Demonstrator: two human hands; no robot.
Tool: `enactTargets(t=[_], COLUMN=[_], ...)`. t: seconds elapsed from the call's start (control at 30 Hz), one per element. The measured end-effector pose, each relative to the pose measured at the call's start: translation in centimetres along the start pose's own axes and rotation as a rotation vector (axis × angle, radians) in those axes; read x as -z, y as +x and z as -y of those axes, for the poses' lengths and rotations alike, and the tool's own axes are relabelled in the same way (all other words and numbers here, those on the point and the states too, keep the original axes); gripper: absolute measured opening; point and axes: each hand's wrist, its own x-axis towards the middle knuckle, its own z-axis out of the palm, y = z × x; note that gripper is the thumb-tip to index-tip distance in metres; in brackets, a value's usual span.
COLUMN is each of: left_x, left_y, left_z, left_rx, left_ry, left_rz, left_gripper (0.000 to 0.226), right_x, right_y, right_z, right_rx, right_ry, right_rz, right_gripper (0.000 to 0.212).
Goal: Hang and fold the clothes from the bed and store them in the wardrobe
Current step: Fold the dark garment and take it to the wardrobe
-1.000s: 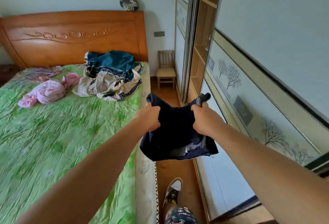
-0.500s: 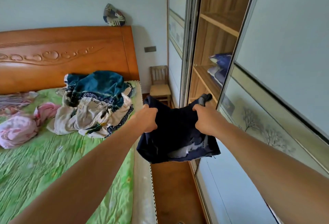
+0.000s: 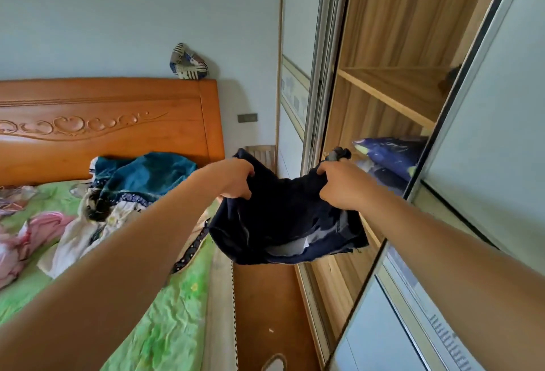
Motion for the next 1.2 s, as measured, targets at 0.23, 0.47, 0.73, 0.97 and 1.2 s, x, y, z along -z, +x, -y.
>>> enactTargets(t=[0.23,0.47,0.73,0.97,1.2], left_x=[11.0,21.6,24.9,26.3,28.7], left_y=[14.9,26.0,32.5,37.8,43.8], left_z=[2.1,1.0,-5.7,-13.3,-21.9], left_rx=[-0.094,-0.239,-0.487,-0.701,-0.865], left_ry=[-0.033,-0.019,-0.104,-0.226,-0.351], left_rz=[-0.077,-0.138,-0.181,-0.058,0.151], left_gripper=[0.061,0.059,0.056,0.058,0.057], right_x=[8.5,17.3,22.1,23.7,26.7], right_y=[14.8,24.4,25.1,22.9,22.5], right_z=[0.1,-1.8,-7.6,-13.7,-18.6], right_rx=[-0.065,-0.2,-0.417,-0.709,-0.931], right_ry=[0.075,0.102,0.084,0.125,0.011], right_rz=[-0.062,-0.147,-0.238,-0.405,-0.561], right_gripper=[0.038,0.043,0.045,0.047,0.031])
